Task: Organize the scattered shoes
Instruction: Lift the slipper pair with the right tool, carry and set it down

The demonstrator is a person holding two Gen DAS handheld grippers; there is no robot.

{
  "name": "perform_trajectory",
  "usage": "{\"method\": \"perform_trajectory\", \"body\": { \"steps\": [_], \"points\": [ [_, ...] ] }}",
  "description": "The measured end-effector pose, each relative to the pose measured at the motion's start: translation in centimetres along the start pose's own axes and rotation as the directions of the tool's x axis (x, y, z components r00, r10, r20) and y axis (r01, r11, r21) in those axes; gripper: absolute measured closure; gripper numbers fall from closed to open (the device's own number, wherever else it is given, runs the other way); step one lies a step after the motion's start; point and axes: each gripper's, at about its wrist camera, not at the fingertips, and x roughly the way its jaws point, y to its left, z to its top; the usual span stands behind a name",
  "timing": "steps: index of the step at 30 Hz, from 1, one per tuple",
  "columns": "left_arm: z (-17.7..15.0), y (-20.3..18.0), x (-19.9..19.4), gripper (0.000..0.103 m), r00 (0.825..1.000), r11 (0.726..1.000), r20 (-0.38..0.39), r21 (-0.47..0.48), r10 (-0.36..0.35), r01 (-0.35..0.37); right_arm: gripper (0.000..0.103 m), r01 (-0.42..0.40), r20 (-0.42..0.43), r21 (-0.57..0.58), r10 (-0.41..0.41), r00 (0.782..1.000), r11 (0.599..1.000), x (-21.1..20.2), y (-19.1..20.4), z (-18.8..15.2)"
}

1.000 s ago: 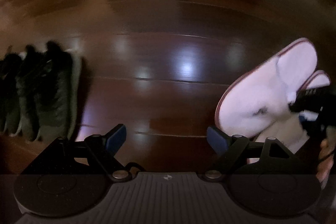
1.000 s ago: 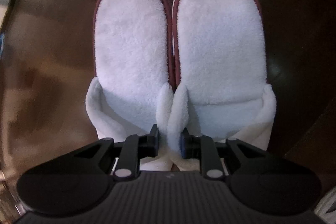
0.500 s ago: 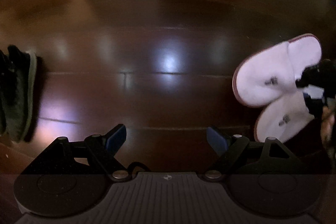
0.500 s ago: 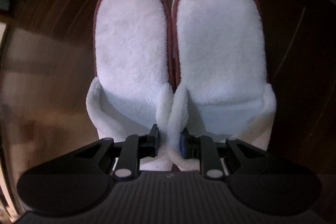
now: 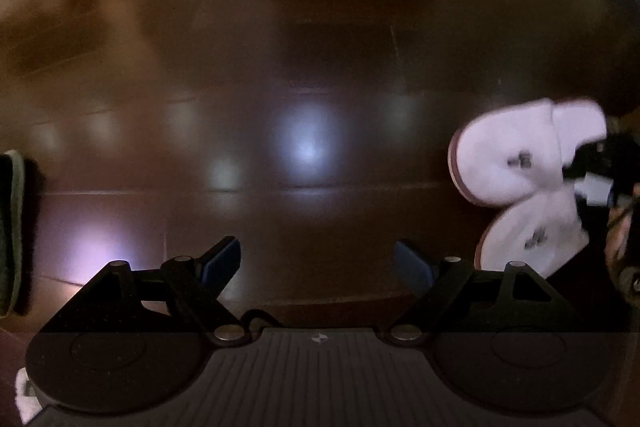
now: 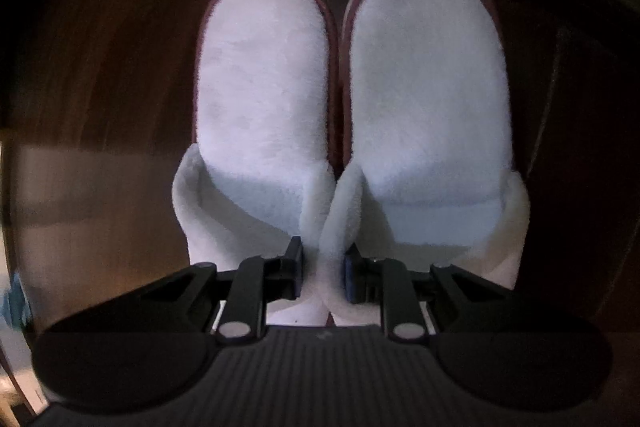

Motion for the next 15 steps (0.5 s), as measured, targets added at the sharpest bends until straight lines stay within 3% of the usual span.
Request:
{"method": "perform_trajectory", "body": {
  "steps": [8, 11, 15],
  "points": [
    [-5.2, 1.9, 1.1, 0.015, 0.994, 0.997, -0.093, -0.048, 0.058, -0.063, 0.081, 0.023, 0.021, 0.028, -0.024, 0.999, 0.999, 1.1, -7.0, 3.9],
    [-6.2, 2.7, 1.3, 0.015, 0.991, 0.995, -0.111, -0.067, 0.069, -0.077, 0.075, 0.043, 0.033, 0.034, -0.044, 0.998, 0.998, 1.2, -9.3, 4.4],
    [-5.8, 3.6, 1.9, 0.015, 0.99, 0.991, -0.115, -0.09, 0.083, -0.094, 0.044, 0.086, 0.066, 0.018, -0.087, 0.994, 0.996, 0.8, -11.6, 4.9]
  ]
}}
